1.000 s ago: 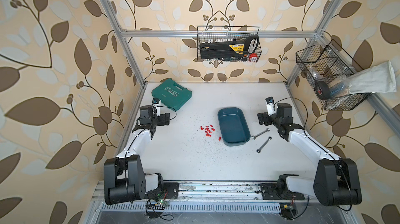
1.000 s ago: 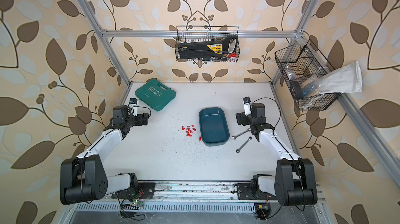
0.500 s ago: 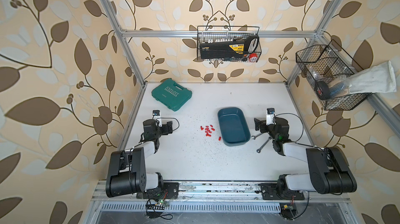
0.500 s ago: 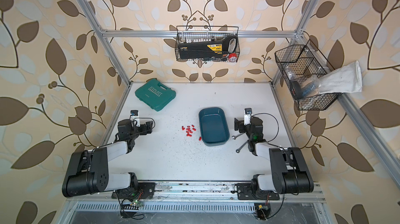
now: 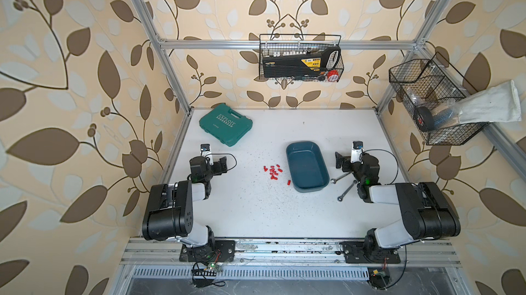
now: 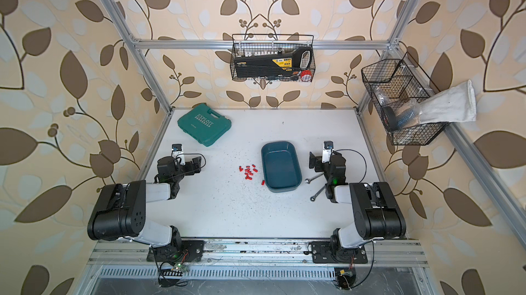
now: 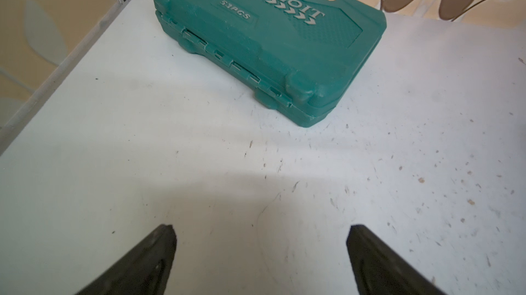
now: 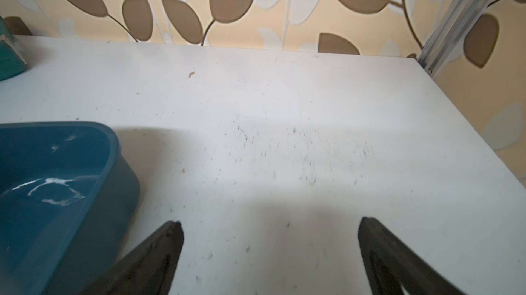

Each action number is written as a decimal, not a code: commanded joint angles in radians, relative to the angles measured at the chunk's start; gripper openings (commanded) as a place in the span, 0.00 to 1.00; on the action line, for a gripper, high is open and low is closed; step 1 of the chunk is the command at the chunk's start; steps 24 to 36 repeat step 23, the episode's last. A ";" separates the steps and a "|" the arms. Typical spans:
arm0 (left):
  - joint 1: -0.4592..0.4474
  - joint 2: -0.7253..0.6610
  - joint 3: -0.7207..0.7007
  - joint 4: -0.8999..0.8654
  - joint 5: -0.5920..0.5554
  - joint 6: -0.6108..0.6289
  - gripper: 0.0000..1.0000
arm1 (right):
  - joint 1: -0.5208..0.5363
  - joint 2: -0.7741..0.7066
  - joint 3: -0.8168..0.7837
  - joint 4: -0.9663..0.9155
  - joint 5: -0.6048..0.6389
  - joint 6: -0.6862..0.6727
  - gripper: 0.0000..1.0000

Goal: Take the screw protection sleeves out of the storage box
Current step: Reset both arms

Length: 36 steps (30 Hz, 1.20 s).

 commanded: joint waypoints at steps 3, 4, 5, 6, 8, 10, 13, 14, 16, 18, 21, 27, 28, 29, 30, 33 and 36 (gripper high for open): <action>0.004 0.000 0.023 0.009 -0.009 -0.019 0.99 | -0.005 0.007 0.010 -0.030 -0.026 0.018 0.99; 0.005 0.000 0.024 0.008 -0.007 -0.019 0.99 | -0.005 0.007 0.009 -0.028 -0.027 0.019 0.99; 0.006 0.000 0.024 0.008 -0.005 -0.020 0.99 | -0.006 0.008 0.010 -0.029 -0.026 0.020 0.99; 0.008 0.000 0.024 0.007 -0.006 -0.021 0.99 | -0.005 0.008 0.009 -0.027 -0.026 0.019 0.99; 0.008 0.000 0.024 0.007 -0.005 -0.021 0.99 | -0.006 0.007 0.007 -0.024 -0.023 0.021 0.99; 0.008 0.000 0.024 0.008 -0.004 -0.020 0.99 | -0.007 0.007 0.007 -0.025 -0.022 0.022 0.99; 0.008 0.002 0.026 0.004 -0.005 -0.021 0.99 | -0.006 0.008 0.007 -0.024 -0.023 0.021 0.99; 0.008 0.002 0.027 0.005 -0.006 -0.021 0.99 | -0.007 0.008 0.006 -0.024 -0.023 0.022 0.99; 0.009 0.002 0.026 0.004 -0.005 -0.021 0.99 | -0.006 0.008 0.007 -0.024 -0.023 0.021 0.99; 0.009 0.002 0.027 0.005 -0.005 -0.021 0.99 | -0.007 0.007 0.007 -0.024 -0.022 0.022 0.99; 0.009 0.002 0.027 0.005 -0.006 -0.020 0.99 | -0.007 0.009 0.009 -0.026 -0.022 0.021 0.99; 0.009 0.002 0.026 0.004 -0.006 -0.021 0.99 | -0.006 0.007 0.007 -0.025 -0.021 0.022 0.99; 0.009 0.002 0.026 0.004 -0.006 -0.021 0.99 | -0.006 0.007 0.007 -0.025 -0.021 0.022 0.99; 0.009 0.002 0.026 0.004 -0.006 -0.021 0.99 | -0.006 0.007 0.007 -0.025 -0.021 0.022 0.99; 0.009 0.002 0.026 0.004 -0.006 -0.021 0.99 | -0.006 0.007 0.007 -0.025 -0.021 0.022 0.99; 0.009 0.002 0.026 0.004 -0.006 -0.021 0.99 | -0.006 0.007 0.007 -0.025 -0.021 0.022 0.99; 0.009 0.002 0.026 0.004 -0.006 -0.021 0.99 | -0.006 0.007 0.007 -0.025 -0.021 0.022 0.99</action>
